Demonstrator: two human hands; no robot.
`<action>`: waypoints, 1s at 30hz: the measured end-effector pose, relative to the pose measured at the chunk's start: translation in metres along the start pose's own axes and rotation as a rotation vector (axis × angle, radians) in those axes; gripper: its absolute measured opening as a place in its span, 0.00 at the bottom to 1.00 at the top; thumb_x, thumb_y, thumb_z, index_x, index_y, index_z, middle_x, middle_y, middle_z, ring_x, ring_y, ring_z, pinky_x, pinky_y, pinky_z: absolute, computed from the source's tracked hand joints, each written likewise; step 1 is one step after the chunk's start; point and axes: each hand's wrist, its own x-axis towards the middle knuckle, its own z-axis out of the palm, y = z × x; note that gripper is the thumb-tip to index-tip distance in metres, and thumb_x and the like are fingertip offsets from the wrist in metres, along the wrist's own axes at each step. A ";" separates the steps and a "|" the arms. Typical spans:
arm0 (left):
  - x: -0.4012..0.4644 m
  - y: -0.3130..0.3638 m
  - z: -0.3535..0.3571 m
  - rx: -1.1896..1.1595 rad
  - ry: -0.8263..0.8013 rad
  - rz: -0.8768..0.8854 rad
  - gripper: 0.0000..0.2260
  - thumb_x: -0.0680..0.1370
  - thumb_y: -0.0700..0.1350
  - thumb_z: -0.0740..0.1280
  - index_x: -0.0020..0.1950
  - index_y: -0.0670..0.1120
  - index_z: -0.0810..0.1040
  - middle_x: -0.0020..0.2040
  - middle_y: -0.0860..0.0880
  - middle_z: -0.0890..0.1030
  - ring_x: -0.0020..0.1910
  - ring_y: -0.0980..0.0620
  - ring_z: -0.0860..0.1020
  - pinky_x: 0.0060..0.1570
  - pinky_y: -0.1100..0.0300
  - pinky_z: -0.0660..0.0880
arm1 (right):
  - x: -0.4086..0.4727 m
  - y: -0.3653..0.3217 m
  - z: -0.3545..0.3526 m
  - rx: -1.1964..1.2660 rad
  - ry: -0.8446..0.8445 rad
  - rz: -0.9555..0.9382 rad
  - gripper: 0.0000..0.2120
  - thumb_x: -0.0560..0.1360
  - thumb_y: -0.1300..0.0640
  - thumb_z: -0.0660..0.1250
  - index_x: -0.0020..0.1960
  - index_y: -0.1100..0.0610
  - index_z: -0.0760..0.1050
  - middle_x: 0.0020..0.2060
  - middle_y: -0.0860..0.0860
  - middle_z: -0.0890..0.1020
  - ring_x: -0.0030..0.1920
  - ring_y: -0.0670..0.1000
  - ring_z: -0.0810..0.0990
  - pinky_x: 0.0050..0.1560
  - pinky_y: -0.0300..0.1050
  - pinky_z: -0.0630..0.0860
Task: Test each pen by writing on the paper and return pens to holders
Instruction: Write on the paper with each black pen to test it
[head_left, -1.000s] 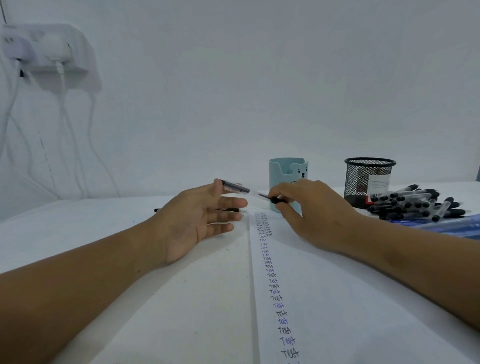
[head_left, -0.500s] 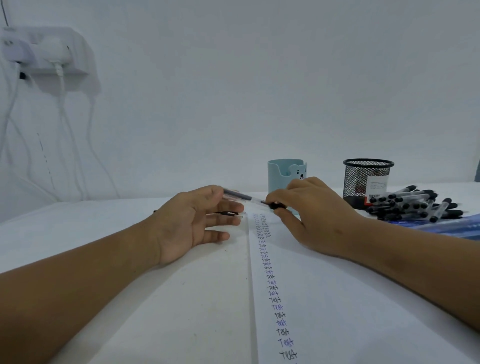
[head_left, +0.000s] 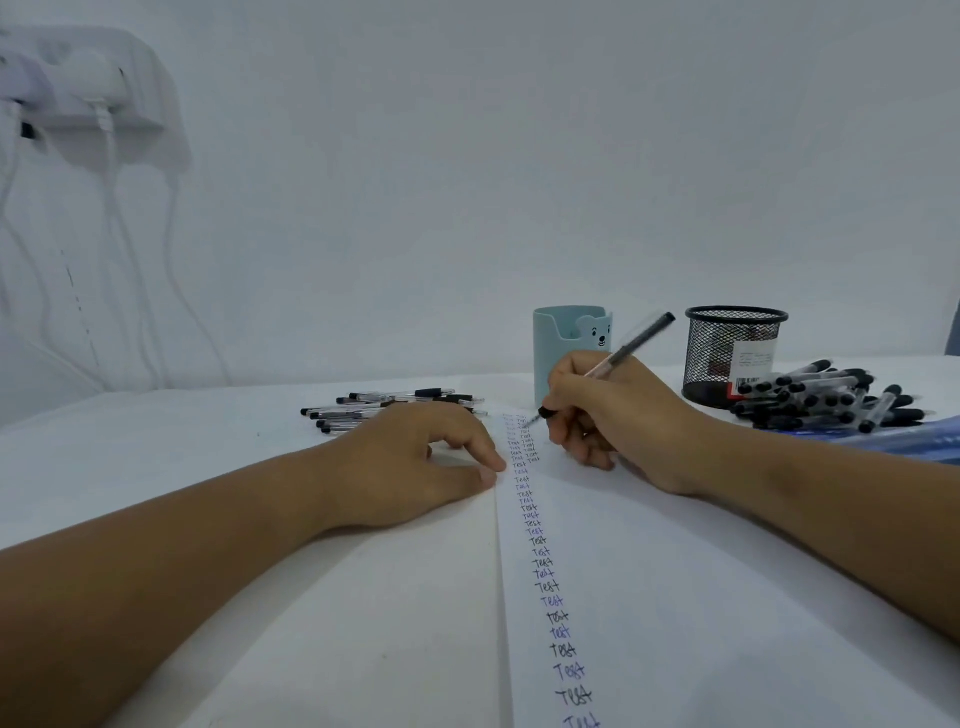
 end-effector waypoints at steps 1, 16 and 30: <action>0.000 0.000 0.000 -0.017 0.004 -0.014 0.04 0.77 0.49 0.73 0.49 0.59 0.85 0.56 0.64 0.81 0.60 0.62 0.75 0.52 0.72 0.70 | -0.001 -0.001 -0.001 0.008 -0.018 0.025 0.06 0.76 0.66 0.63 0.41 0.59 0.71 0.31 0.58 0.79 0.26 0.54 0.69 0.25 0.41 0.59; 0.001 0.000 0.002 0.005 0.004 -0.022 0.03 0.77 0.50 0.73 0.50 0.58 0.85 0.56 0.60 0.81 0.59 0.62 0.75 0.52 0.76 0.67 | 0.004 0.003 0.006 -0.226 -0.003 -0.017 0.20 0.71 0.56 0.77 0.28 0.53 0.68 0.25 0.54 0.78 0.26 0.50 0.72 0.30 0.41 0.68; 0.000 0.002 0.003 0.023 0.003 -0.027 0.04 0.77 0.49 0.72 0.50 0.57 0.85 0.56 0.60 0.81 0.59 0.64 0.75 0.51 0.79 0.65 | 0.000 0.001 0.007 -0.363 -0.051 -0.020 0.17 0.72 0.58 0.73 0.29 0.54 0.68 0.25 0.52 0.78 0.25 0.47 0.67 0.28 0.39 0.64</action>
